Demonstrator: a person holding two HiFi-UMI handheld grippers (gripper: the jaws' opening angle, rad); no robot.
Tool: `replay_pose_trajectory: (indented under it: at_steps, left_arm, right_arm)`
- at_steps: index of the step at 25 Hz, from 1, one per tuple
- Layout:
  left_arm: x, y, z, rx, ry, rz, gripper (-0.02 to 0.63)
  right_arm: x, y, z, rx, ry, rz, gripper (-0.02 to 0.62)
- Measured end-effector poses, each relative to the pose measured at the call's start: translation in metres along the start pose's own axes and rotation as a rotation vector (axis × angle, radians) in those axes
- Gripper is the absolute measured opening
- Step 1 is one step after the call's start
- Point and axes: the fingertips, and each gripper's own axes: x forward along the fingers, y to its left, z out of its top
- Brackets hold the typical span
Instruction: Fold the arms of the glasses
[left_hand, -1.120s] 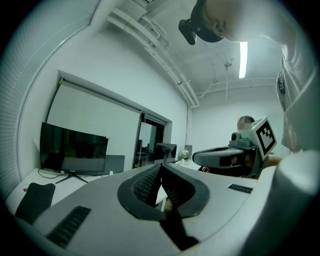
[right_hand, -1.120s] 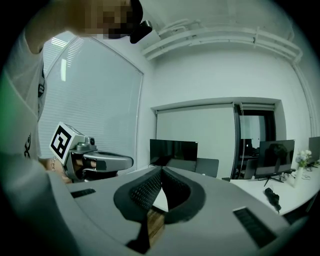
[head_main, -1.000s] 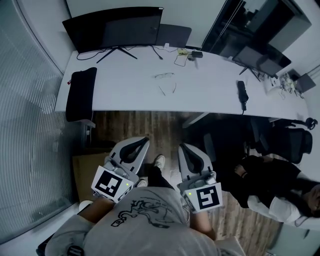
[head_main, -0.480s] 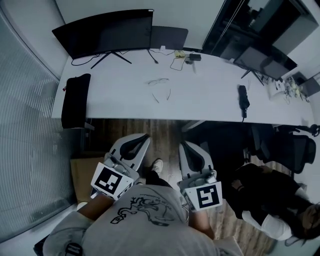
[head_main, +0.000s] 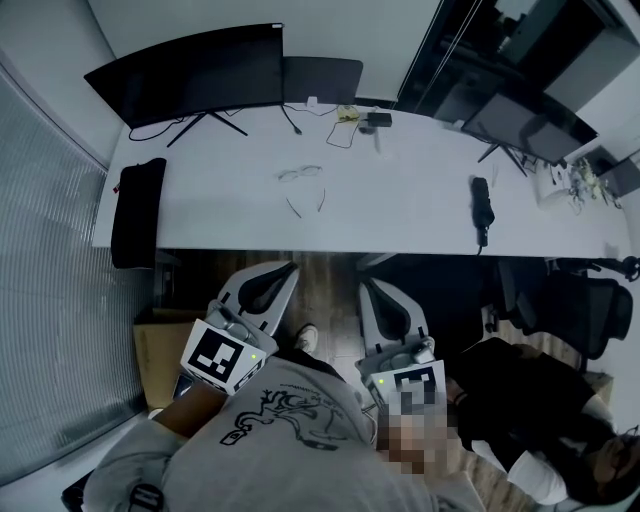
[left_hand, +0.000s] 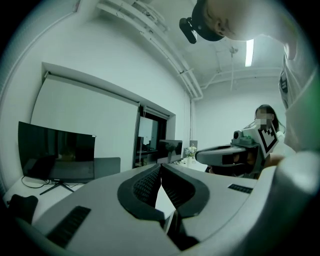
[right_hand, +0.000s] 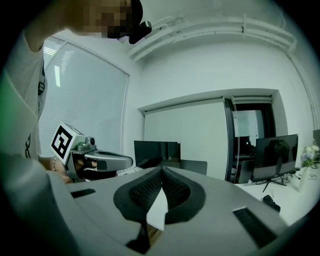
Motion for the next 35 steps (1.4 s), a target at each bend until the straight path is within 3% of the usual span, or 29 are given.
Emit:
replay_pose_trajectory:
  at_steps: [9, 14, 19, 22, 27, 30, 35]
  left_arm:
    - [0.030, 0.019, -0.006, -0.005, 0.030, -0.002, 0.021]
    - [0.053, 0.044, -0.001, -0.007, 0.035, -0.020, 0.021]
    - [0.076, 0.079, 0.005, -0.004, 0.033, -0.049, 0.021]
    - [0.090, 0.105, 0.011, -0.001, 0.030, -0.065, 0.021]
    - [0.115, 0.151, 0.016, 0.002, 0.029, -0.092, 0.021]
    - [0.126, 0.175, 0.016, 0.003, 0.036, -0.112, 0.021]
    - [0.140, 0.210, 0.014, 0.011, 0.029, -0.151, 0.021]
  right_arm:
    - [0.028, -0.021, 0.000, 0.033, -0.010, 0.005, 0.009]
    - [0.053, -0.036, 0.000, 0.023, 0.036, -0.013, 0.009]
    - [0.098, -0.045, 0.024, 0.047, -0.054, -0.038, 0.009]
    - [0.125, -0.051, 0.019, 0.020, 0.025, -0.043, 0.009]
    - [0.173, -0.061, 0.031, 0.010, 0.011, -0.069, 0.009]
    - [0.202, -0.065, 0.046, 0.026, -0.052, -0.094, 0.009]
    - [0.238, -0.067, 0.047, 0.023, -0.036, -0.134, 0.009]
